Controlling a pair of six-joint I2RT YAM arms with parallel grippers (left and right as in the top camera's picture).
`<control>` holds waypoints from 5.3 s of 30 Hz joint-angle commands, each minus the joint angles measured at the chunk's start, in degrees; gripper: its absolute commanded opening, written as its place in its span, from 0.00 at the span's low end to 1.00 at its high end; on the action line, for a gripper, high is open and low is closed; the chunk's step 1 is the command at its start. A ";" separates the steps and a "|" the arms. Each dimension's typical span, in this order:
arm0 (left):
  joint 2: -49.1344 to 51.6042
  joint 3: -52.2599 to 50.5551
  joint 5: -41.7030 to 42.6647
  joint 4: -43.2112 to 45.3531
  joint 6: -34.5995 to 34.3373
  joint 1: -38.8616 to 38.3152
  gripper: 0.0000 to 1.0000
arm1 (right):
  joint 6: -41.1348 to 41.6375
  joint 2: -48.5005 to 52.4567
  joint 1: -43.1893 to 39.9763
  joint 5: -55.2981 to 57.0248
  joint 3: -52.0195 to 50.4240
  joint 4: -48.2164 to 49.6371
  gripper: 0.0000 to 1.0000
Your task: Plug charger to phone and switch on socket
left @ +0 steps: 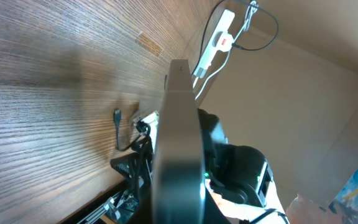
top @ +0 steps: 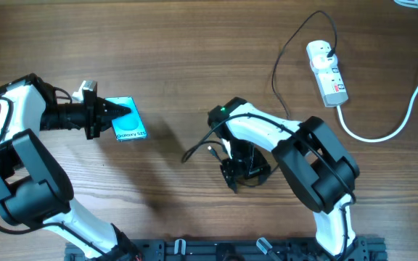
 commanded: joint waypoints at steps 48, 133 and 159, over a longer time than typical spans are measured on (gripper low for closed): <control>-0.44 0.35 0.07 0.17 1.11 0.00 0.04 | -2.36 -14.82 8.72 22.03 -14.34 37.94 0.14; -0.44 0.35 15.02 2.78 7.87 -0.20 0.04 | -13.25 -21.88 -0.92 -5.14 -15.76 41.27 0.04; -0.44 0.35 21.55 9.03 8.79 -8.09 0.04 | 0.11 -23.93 -1.84 7.08 -16.26 30.99 0.04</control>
